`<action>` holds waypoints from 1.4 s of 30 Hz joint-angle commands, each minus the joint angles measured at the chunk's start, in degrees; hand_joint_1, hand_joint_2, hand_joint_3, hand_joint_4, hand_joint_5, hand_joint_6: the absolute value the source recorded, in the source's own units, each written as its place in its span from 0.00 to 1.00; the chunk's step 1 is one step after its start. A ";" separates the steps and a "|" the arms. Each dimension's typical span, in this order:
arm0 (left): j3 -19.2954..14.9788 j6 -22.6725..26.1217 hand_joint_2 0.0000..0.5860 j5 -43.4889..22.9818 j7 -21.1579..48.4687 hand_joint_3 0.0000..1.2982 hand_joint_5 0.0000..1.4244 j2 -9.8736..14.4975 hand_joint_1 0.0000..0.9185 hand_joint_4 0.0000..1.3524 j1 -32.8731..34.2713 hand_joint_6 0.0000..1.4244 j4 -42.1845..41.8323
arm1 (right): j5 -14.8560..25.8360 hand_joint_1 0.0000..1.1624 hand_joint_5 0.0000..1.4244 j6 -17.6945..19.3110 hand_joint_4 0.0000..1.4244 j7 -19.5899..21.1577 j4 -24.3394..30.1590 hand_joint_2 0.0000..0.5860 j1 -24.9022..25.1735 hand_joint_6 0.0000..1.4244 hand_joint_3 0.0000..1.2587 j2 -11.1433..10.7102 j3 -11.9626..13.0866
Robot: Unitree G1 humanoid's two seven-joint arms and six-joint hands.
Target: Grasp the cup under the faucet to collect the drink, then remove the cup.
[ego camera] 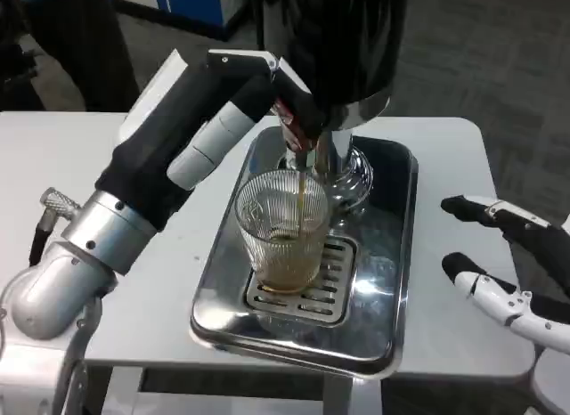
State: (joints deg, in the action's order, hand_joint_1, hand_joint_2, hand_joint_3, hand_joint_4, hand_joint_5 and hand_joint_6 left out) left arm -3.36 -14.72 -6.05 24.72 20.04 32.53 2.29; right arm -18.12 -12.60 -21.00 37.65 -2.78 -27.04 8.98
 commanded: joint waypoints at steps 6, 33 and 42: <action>0.80 0.99 0.09 1.86 0.14 0.68 0.41 1.53 0.00 0.57 -2.76 0.26 0.06 | 0.39 0.30 0.09 -0.01 0.12 0.34 0.95 0.68 -0.59 0.08 0.16 -0.08 0.45; 0.85 0.76 0.11 2.04 -0.03 0.68 0.41 1.83 0.00 0.57 -2.59 0.26 0.74 | 0.11 0.30 0.09 -0.18 0.12 0.50 0.62 0.68 -0.05 0.08 0.16 0.12 -0.33; 0.91 0.49 0.11 2.60 -0.37 0.68 0.41 1.98 0.00 0.58 -2.96 0.26 0.01 | 0.40 0.30 0.09 -0.10 0.12 0.40 0.62 0.68 0.01 0.08 0.16 0.04 -0.08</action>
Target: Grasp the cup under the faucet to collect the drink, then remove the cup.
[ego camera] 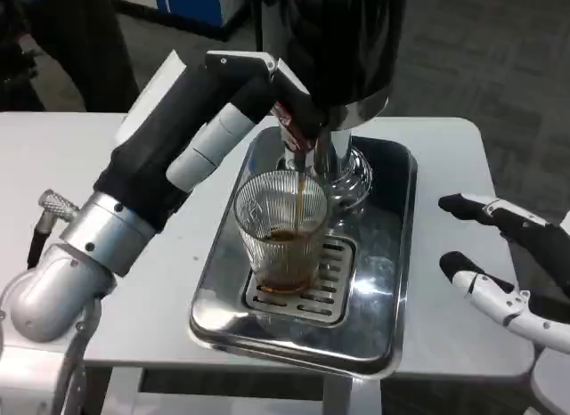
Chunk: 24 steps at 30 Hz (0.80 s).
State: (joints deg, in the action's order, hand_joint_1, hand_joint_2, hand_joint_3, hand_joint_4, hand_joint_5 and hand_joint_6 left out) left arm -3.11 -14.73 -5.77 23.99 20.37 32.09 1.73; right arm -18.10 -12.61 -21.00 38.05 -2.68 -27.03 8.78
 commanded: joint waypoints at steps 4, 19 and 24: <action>0.71 0.55 0.11 2.68 0.27 0.68 0.41 1.57 0.00 0.58 -2.77 0.26 0.17 | 0.59 0.30 0.09 0.07 0.12 0.37 0.19 0.68 -0.30 0.08 0.16 -0.03 0.42; 0.48 0.74 0.11 2.75 0.10 0.69 0.41 1.49 0.00 0.58 -3.08 0.26 -0.17 | 0.74 0.30 0.09 0.15 0.12 0.49 0.27 0.68 -0.76 0.08 0.16 0.23 0.04; 0.40 0.73 0.12 2.76 0.19 0.68 0.41 1.65 0.00 0.58 -3.17 0.26 -0.05 | 1.52 0.38 0.09 -0.04 0.12 0.79 0.10 0.60 -0.87 0.10 0.15 1.16 -0.28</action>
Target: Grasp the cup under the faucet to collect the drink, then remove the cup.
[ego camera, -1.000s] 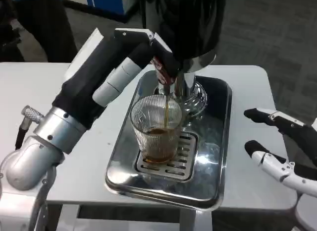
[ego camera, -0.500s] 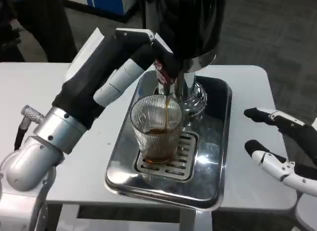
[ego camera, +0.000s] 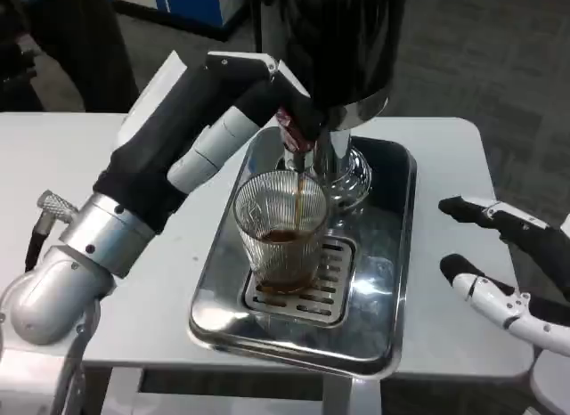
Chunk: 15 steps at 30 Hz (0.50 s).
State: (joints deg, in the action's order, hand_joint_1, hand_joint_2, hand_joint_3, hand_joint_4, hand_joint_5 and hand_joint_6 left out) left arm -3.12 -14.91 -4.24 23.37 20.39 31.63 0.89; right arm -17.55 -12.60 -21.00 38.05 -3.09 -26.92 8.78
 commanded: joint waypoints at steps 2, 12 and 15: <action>0.39 0.89 0.12 1.24 0.83 0.68 0.41 1.68 0.00 0.58 -2.68 0.26 0.89 | 0.83 0.46 0.09 0.29 0.11 1.05 -0.09 0.54 -0.42 0.12 0.13 1.35 -0.55; 0.26 0.73 0.12 1.27 0.80 0.69 0.41 1.75 0.00 0.58 -2.64 0.26 1.34 | 0.62 0.59 0.09 0.77 0.10 3.46 -1.90 0.45 0.15 0.17 0.11 4.38 -2.91; 0.26 0.75 0.12 1.28 0.81 0.69 0.41 1.79 0.00 0.58 -2.65 0.26 1.41 | 1.26 0.62 0.09 0.55 0.09 4.19 -2.62 0.43 0.61 0.18 0.10 5.50 -3.33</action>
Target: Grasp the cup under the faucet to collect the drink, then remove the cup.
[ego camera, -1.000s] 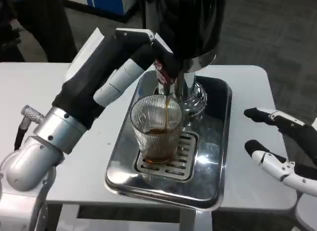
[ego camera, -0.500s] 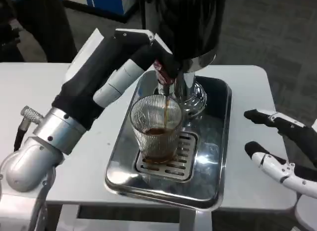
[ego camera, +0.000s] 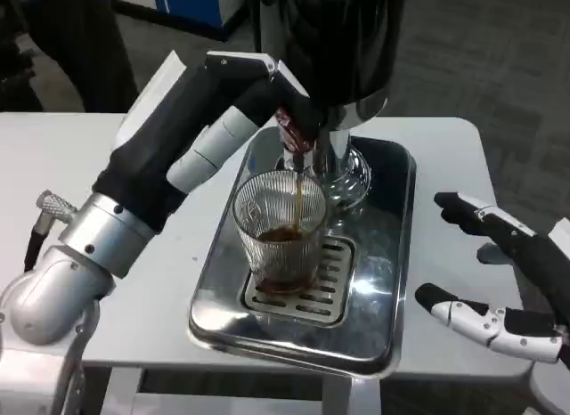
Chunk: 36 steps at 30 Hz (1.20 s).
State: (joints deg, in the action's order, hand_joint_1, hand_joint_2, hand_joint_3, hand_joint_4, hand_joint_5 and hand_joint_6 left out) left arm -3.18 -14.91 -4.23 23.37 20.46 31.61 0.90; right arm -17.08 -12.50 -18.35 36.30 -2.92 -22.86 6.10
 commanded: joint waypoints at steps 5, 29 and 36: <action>0.37 0.77 0.12 1.30 0.83 0.69 0.41 1.74 0.00 0.58 -2.64 0.26 1.41 | 2.95 0.64 0.08 -0.13 0.07 2.79 -2.14 0.38 1.08 0.19 0.09 3.95 -0.63; 0.65 -0.32 0.12 1.39 0.71 0.69 0.41 1.76 0.00 0.58 -1.48 0.26 4.49 | 12.20 0.69 0.10 8.59 0.08 12.77 -16.53 0.36 2.98 0.22 0.10 16.97 -3.01; 0.61 -0.97 0.12 1.47 0.54 0.69 0.41 1.74 0.00 0.58 -1.26 0.26 5.71 | 12.90 0.69 0.10 10.23 0.08 14.59 -20.08 0.36 5.27 0.23 0.10 18.93 -4.14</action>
State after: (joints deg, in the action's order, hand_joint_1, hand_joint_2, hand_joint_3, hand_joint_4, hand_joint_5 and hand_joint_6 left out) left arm -3.09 -17.55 -4.23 23.35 20.92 32.47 4.06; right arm -5.01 -3.99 -4.65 17.47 1.64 -4.85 2.38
